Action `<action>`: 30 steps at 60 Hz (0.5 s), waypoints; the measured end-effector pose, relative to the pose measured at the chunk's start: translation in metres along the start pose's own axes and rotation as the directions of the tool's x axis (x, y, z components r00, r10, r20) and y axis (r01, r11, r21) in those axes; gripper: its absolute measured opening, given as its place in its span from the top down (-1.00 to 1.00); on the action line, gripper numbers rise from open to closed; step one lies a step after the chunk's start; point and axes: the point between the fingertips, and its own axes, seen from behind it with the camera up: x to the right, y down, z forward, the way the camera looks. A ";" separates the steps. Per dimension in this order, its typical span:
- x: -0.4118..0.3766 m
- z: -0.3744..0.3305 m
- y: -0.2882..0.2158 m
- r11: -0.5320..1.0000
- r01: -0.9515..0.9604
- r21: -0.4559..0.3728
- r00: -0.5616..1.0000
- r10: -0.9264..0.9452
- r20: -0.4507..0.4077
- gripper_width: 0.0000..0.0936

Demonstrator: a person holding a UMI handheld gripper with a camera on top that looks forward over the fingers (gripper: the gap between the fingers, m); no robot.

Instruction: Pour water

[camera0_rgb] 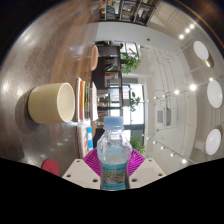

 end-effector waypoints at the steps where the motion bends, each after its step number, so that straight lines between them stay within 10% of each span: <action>1: -0.002 0.002 -0.004 0.999 0.032 0.006 0.999 -0.032 0.002 0.40; 30: -0.030 0.025 -0.055 0.653 0.746 0.133 0.665 -0.741 -0.092 0.41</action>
